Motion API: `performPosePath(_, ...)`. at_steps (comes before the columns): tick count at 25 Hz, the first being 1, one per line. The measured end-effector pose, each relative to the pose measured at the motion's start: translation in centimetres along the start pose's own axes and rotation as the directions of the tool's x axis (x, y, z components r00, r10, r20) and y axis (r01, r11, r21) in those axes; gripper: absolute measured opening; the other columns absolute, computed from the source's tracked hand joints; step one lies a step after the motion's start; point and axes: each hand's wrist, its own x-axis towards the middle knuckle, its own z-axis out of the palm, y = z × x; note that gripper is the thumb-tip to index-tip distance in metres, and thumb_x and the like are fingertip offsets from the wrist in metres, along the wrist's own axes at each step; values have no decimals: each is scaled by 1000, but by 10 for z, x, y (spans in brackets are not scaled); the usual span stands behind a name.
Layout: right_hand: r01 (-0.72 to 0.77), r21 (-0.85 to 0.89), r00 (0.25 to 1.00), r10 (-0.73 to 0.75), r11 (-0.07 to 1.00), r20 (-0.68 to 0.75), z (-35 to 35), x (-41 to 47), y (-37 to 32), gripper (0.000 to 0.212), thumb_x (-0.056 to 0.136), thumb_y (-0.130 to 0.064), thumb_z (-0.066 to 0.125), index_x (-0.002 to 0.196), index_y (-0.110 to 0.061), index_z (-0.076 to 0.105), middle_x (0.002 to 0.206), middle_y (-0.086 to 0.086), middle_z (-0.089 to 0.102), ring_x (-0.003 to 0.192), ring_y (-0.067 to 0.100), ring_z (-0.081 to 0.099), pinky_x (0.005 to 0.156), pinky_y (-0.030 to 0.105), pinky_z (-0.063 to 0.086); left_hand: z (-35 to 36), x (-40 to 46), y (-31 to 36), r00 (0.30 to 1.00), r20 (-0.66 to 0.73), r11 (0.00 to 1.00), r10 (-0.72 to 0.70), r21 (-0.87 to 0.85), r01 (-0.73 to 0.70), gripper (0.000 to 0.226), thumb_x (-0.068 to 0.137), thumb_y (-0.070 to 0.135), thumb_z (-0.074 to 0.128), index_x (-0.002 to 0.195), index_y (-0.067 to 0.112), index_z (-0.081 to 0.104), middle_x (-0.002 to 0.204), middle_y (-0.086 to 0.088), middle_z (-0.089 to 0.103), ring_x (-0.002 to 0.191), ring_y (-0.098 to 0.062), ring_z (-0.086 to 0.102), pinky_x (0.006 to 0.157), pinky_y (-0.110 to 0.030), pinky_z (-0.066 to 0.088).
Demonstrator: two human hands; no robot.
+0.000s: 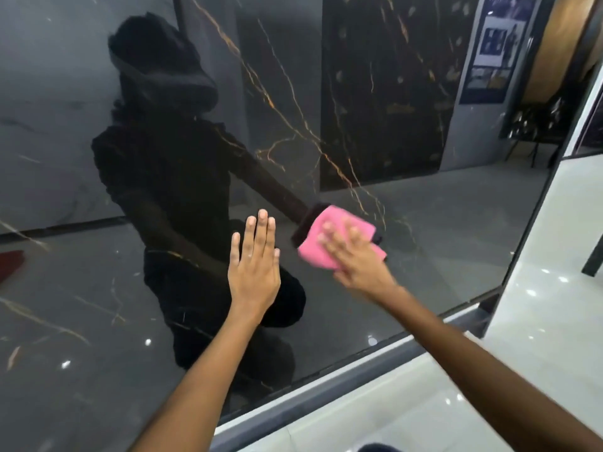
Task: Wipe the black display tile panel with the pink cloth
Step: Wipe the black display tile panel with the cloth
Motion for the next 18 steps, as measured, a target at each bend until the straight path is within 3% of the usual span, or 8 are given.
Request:
performPosePath(2, -422, 165, 893, 440, 891, -91, -14, 1, 58, 83, 72, -23, 46, 149, -6, 19, 156, 17, 14, 142, 38, 13, 114, 57, 19, 0, 1, -1, 1000, 3, 1000, 5, 16, -5, 64, 99, 23, 34, 152, 11, 0, 159, -2, -15, 147, -16, -11, 120, -36, -6)
performPosePath(5, -839, 501, 268, 963, 211, 43, -46, 18, 113, 85, 73, -20, 38, 150, -2, 6, 158, 17, 0, 146, 32, 3, 119, 35, 3, 0, -2, -1, 1000, 7, 999, 8, 46, -8, 66, 101, 25, 35, 151, 10, -3, 158, -4, -20, 146, -18, -15, 119, -37, -7)
performPosePath(6, -846, 519, 174, 983, 120, 57, -43, 26, 102, 81, 77, -16, 38, 150, -2, 5, 158, 16, -2, 147, 31, 1, 118, 32, -1, 1, -2, -1, 1000, 8, 999, 9, 50, -9, 66, 101, 26, 35, 151, 10, -4, 157, -4, -21, 146, -18, -16, 119, -37, -8)
performPosePath(8, -831, 487, 326, 945, 269, 35, -23, 32, 33, 76, 83, -1, 43, 149, -2, 4, 158, 14, -5, 147, 30, -4, 117, 32, -5, 4, -2, -1, 1000, 1, 998, 19, 52, -19, 67, 100, 25, 36, 151, 10, -4, 157, -4, -21, 146, -18, -16, 119, -37, -8)
performPosePath(10, -587, 466, 766, 640, 662, 56, 9, 9, -63, 84, 80, -2, 45, 150, -12, 0, 158, 0, -14, 146, 22, -14, 118, 35, -9, 5, -1, -3, 999, -19, 998, 33, 59, -31, 68, 99, 25, 37, 152, 9, -3, 158, -4, -19, 146, -18, -14, 119, -37, -7)
performPosePath(12, -287, 309, 958, 278, 907, 75, 29, -20, -96, 90, 76, -11, 45, 151, -26, -4, 157, -9, -19, 145, 26, -17, 118, 39, -9, 4, 0, -5, 999, -26, 998, 40, 41, -39, 67, 99, 24, 36, 152, 9, -3, 158, -4, -18, 146, -18, -13, 119, -37, -7)
performPosePath(15, -527, 325, 838, 545, 785, 42, 15, -18, -18, 89, 76, -13, 45, 149, -27, -3, 156, -2, -18, 145, 32, -10, 119, 46, 1, 3, -3, -3, 1000, 1, 999, 31, 23, -31, 62, 101, 25, 29, 152, 10, -5, 158, -3, -20, 146, -18, -15, 119, -36, -8)
performPosePath(18, -812, 522, 330, 943, 261, 42, -19, 4, 55, 79, 86, -6, 47, 152, -21, 6, 156, 17, -16, 146, 32, 0, 112, 20, 11, 1, -1, -3, 999, 15, 999, 39, 22, -40, 60, 102, 24, 26, 151, 11, -6, 158, -2, -21, 146, -17, -16, 119, -36, -9)
